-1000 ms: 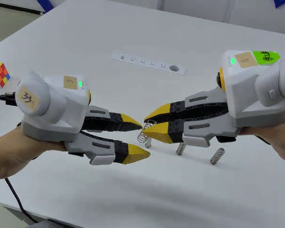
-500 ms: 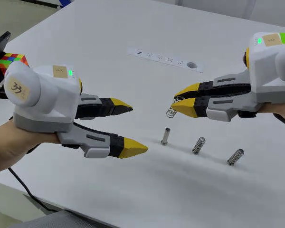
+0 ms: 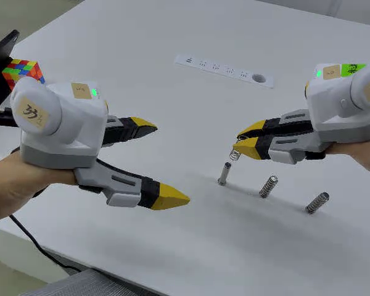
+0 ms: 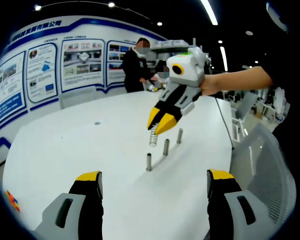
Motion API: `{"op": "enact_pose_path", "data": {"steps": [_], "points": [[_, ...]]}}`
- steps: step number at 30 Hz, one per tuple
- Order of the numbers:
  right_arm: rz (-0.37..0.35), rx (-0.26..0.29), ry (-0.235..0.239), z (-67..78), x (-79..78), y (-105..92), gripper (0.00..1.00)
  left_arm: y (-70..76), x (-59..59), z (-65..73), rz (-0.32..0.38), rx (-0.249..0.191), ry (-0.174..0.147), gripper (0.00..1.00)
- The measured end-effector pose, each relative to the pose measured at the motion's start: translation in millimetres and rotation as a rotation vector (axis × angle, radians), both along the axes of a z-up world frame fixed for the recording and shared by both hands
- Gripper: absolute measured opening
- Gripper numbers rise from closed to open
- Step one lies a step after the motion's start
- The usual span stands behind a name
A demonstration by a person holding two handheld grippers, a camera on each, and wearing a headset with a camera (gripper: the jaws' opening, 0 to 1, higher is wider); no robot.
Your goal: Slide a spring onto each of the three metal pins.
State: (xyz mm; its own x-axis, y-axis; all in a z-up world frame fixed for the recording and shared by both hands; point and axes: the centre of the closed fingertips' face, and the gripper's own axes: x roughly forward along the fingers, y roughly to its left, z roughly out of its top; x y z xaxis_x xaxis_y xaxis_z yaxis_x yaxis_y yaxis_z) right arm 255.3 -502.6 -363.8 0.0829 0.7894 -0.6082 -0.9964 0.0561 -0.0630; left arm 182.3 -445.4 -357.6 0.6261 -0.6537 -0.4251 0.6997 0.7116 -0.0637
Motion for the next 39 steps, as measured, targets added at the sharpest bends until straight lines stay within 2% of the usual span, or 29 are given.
{"op": "enact_pose_path", "data": {"steps": [3,8,14,28,35,39], "points": [[-0.011,-0.006,0.005,-5.7,2.8,1.0,0.11,4.6,3.3,-3.2,0.020,0.013,0.002,0.97],[-0.021,-0.011,0.021,-14.3,4.9,4.3,0.11,7.4,7.4,-2.4,0.033,0.001,0.002,1.00],[-0.020,-0.038,0.025,-26.1,7.4,5.3,0.11,7.9,8.1,-5.3,0.035,0.001,0.009,1.00],[-0.033,-0.052,0.051,-40.5,5.8,5.1,0.11,12.7,4.8,-14.0,0.042,0.016,0.037,0.99],[-0.037,-0.055,0.051,-49.3,5.7,5.4,0.11,9.9,4.2,-15.0,0.029,0.022,0.040,0.98],[-0.047,-0.059,0.057,-56.1,5.4,6.0,0.11,9.1,5.6,-12.5,0.033,0.012,0.034,0.97]]}}
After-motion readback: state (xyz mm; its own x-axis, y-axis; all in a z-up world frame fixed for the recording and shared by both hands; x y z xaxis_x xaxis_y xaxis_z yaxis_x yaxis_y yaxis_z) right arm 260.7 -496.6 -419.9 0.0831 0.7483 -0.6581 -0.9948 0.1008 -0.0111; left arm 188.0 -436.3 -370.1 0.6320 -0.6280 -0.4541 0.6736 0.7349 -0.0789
